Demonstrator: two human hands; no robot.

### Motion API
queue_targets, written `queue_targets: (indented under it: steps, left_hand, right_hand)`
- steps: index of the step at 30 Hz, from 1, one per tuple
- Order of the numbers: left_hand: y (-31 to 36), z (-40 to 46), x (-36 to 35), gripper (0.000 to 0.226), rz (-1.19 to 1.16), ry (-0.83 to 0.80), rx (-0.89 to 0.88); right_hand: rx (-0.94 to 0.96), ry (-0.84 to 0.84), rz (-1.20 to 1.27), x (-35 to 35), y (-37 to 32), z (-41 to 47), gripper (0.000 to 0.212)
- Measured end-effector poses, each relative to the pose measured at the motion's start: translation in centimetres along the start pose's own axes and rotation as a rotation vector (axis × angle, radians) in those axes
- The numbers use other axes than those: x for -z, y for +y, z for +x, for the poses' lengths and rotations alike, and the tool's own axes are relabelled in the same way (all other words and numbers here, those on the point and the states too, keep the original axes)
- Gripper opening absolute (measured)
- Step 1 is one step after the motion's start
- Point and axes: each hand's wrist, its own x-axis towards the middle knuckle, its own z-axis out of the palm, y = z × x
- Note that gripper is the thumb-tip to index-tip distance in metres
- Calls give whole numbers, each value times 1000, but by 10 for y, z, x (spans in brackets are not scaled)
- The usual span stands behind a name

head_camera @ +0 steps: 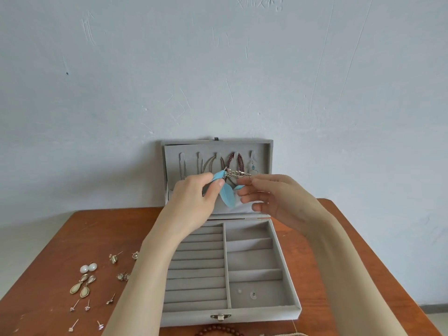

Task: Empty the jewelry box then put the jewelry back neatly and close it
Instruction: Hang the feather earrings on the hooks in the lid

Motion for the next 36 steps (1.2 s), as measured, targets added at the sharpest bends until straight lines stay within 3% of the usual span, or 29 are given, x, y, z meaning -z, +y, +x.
queue_targets:
  steps: [5,9,12,18,26,29,31,33,36]
  left_hand:
    - [2,-1,-2,39,2,-24,4]
    - [3,-1,-3,38,13,-70,-8]
    - [-1,-1,-4,38,19,-131,9]
    - [-4,-1,-5,37,54,-174,17]
    - [1,-2,-4,36,20,-276,5]
    - [-4,-3,-3,32,70,-324,23]
    - [-8,-1,-2,18,68,-245,-5]
    - [-8,1,1,7,-75,-36,-9]
    - [0,1,6,13,-365,102,66]
  right_hand:
    - [195,99,-50,-5,0,0,24]
    - [194,128,25,-1,-3,-3,12]
    - [191,154,107,4,-4,-3,15]
    - [128,-32,394,9,-10,-7,22]
    - [253,179,75,8,-2,-2,17]
    - [246,177,69,7,-2,-3,15]
    - [259,159,70,5,-3,-4,14]
    - [296,170,-7,3,-4,-4,12]
    - [344,169,-57,-4,-4,-4,9]
